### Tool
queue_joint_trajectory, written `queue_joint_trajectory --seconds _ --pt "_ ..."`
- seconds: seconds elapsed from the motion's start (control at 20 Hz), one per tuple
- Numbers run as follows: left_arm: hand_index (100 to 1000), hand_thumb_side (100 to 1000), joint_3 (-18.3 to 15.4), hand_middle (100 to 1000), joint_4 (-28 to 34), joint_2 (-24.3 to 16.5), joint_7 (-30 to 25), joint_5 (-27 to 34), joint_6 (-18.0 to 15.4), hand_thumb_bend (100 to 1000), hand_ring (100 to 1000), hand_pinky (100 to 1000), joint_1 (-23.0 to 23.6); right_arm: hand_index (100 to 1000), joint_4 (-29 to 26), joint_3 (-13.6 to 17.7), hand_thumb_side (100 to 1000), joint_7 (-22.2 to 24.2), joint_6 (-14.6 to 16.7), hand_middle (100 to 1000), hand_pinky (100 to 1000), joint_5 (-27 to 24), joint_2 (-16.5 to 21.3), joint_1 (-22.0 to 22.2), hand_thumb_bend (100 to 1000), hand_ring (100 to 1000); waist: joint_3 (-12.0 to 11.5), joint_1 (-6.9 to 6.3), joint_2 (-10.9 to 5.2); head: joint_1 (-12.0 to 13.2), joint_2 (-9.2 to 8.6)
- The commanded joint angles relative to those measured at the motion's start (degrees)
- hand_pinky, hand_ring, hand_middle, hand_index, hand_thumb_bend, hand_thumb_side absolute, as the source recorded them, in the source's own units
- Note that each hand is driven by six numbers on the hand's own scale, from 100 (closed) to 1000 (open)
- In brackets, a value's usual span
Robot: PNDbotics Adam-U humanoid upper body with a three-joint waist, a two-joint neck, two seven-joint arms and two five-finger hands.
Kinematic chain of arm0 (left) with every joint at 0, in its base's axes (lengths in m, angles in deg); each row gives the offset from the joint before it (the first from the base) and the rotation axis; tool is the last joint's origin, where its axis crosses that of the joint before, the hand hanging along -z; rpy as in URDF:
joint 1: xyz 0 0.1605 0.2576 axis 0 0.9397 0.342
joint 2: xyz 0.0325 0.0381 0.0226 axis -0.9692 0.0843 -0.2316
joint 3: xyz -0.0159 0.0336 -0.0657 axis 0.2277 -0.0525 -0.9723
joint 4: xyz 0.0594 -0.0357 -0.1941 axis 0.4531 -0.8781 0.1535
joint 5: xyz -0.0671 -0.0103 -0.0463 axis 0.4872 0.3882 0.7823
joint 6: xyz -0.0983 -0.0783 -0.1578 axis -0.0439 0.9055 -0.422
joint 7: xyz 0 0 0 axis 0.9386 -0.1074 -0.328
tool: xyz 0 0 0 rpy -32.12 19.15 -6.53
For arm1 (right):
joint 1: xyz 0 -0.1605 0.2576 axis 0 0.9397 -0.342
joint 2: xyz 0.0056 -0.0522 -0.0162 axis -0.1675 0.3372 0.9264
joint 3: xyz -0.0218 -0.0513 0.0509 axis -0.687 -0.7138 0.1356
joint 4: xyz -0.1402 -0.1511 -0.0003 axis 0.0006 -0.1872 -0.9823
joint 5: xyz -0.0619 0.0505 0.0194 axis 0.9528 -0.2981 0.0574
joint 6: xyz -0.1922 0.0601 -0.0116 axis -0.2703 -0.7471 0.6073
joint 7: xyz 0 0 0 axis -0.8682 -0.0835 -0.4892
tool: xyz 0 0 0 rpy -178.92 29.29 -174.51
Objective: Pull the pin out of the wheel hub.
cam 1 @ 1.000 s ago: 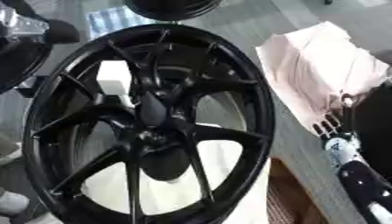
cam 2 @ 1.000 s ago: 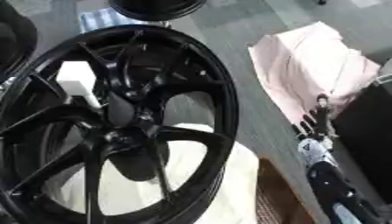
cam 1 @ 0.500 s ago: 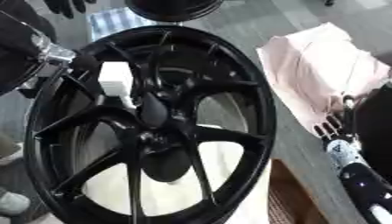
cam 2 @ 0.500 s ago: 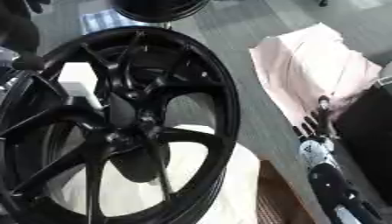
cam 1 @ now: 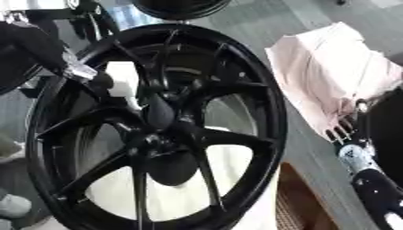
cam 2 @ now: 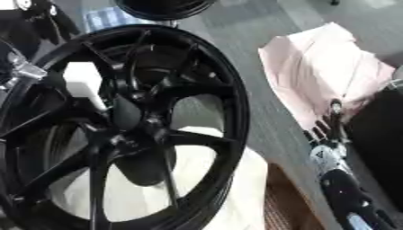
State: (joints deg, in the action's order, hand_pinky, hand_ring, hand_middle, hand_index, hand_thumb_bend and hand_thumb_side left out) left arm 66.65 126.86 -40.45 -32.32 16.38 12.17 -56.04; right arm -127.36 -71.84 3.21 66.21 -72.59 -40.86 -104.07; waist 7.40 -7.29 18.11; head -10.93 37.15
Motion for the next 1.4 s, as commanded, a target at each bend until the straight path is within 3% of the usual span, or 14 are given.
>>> queue_joint_trajectory --seconds 0.05,0.45,1.0,1.4 --pt "817 462 -0.39 670 -0.69 -0.31 -1.57 1.04 -0.42 707 666 705 -1.59 594 -1.32 0.07 496 0.12 0.02 514 660 -0.33 0.99 -0.73 446 824 0.12 0.52 -0.81 0.3 -0.42" --pt "812 434 -0.2 667 -2.6 1.07 -4.03 2.7 -0.38 680 658 699 -2.25 594 -1.52 0.02 494 0.02 -0.09 514 660 -0.35 0.89 -0.86 449 824 0.46 0.49 -0.58 0.55 -0.46" --pt "792 397 0.16 640 -6.92 3.26 -5.95 0.63 -1.44 612 640 692 -3.09 595 -1.49 -0.04 494 -0.05 -0.12 514 660 -0.4 0.7 -1.07 452 824 0.65 0.52 -0.62 0.57 -0.8" --pt "747 376 0.09 579 -7.6 3.55 -6.52 -0.24 -1.91 551 589 663 -3.11 595 -1.43 -0.02 493 -0.07 -0.13 514 660 -0.37 0.68 -1.15 455 824 0.63 0.49 -0.73 0.58 -0.85"
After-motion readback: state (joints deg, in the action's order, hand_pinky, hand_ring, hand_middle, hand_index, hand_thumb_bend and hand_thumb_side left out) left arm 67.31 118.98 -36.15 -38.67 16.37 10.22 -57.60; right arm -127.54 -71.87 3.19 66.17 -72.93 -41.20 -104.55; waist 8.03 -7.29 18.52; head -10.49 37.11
